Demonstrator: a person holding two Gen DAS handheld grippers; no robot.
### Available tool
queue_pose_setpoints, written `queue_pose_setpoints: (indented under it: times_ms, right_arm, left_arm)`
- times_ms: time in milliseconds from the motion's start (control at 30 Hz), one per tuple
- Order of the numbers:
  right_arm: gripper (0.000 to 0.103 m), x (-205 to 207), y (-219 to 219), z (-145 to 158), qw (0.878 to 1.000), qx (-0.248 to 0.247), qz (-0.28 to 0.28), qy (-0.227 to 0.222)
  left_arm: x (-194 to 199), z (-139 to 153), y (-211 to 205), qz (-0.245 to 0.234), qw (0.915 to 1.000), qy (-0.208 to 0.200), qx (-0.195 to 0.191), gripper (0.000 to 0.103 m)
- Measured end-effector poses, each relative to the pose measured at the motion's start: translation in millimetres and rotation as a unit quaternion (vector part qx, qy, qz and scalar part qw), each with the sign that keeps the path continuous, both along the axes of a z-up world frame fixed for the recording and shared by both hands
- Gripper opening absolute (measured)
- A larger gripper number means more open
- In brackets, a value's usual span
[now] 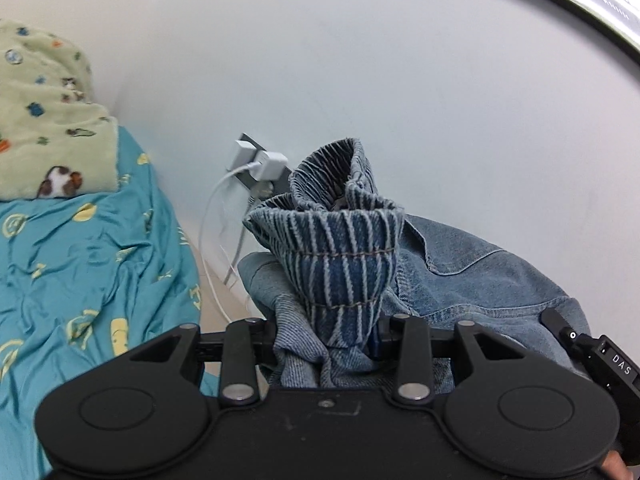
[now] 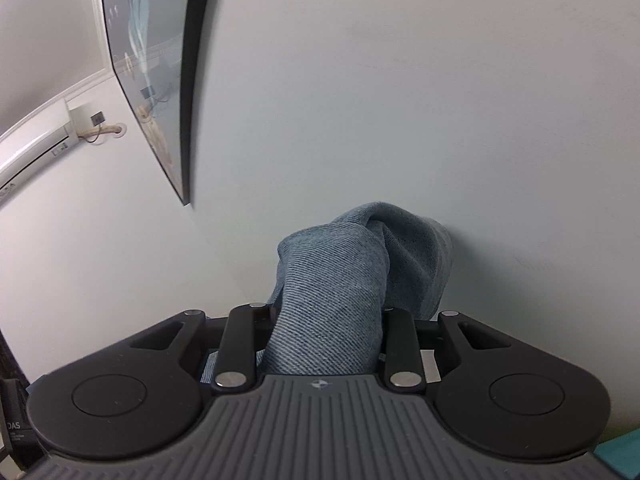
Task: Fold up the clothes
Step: 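Carry the folded jeans with both grippers toward the wall socket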
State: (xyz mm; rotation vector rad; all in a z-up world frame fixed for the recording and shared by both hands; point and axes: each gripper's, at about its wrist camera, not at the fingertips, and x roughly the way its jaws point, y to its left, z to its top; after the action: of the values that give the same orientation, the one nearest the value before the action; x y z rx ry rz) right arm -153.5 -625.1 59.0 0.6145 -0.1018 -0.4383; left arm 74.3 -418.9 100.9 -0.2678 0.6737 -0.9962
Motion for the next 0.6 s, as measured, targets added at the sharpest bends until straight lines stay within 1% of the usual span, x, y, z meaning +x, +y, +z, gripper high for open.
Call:
queue_pose_setpoints:
  times_ms: [233, 600]
  right_arm:
    - [0.030, -1, 0, -26, 0.999, -0.016, -0.033, 0.011]
    - [0.030, 2, 11, -79, 0.996, -0.018, -0.075, 0.045]
  left_arm:
    - [11, -29, -26, -0.038, 0.9991, -0.012, 0.017, 0.034]
    - [33, -86, -42, -0.080, 0.9959, -0.022, 0.037, 0.034]
